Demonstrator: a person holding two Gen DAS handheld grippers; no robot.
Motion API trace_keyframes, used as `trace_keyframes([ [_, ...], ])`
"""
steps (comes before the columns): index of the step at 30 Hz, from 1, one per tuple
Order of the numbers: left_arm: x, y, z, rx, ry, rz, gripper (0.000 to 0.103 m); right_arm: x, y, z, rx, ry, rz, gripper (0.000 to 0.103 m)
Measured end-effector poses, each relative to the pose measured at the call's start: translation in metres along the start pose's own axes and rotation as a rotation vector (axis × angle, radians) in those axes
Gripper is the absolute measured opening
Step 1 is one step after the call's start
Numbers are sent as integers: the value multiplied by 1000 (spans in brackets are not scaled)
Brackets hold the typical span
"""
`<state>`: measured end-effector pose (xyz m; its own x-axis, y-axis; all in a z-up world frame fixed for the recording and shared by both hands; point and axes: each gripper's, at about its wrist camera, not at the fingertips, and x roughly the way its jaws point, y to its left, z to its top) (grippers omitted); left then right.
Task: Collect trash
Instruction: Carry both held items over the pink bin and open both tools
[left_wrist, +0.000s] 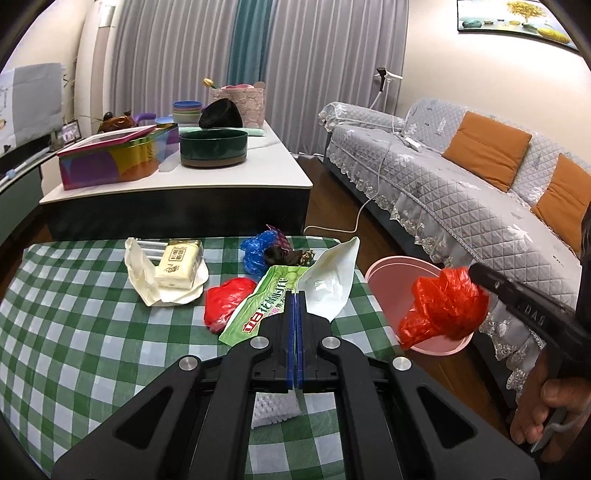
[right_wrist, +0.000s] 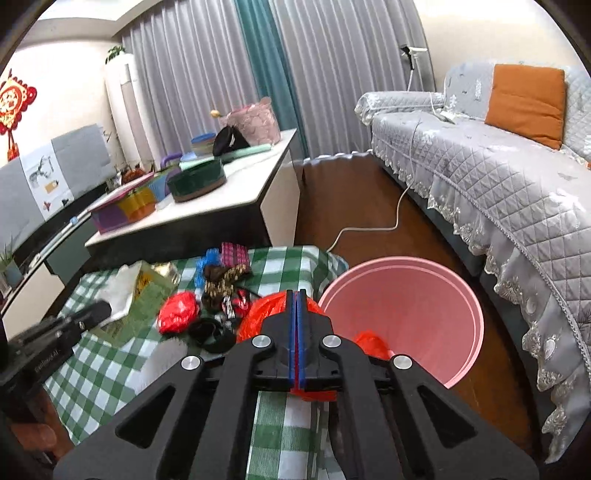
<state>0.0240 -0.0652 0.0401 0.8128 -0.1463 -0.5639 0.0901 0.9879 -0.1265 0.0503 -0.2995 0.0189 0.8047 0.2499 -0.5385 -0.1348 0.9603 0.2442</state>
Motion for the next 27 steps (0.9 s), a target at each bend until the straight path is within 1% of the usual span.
trace_keyframes([
  [6, 4, -8, 11, 20, -1, -21, 0, 1, -14, 13, 44, -26, -32, 0],
  [12, 15, -36, 30, 56, -6, -88, 0, -2, -39, 28, 74, -57, -104, 0],
  [17, 29, -72, 43, 98, -12, -174, 0, 1, -61, 32, 97, -48, -147, 0],
  [23, 50, -110, 61, 119, -10, -306, 0, 4, -79, 32, 123, -40, -173, 0],
  [27, 65, -125, 68, 128, -3, -354, 0, 6, -92, 31, 145, -37, -189, 0],
])
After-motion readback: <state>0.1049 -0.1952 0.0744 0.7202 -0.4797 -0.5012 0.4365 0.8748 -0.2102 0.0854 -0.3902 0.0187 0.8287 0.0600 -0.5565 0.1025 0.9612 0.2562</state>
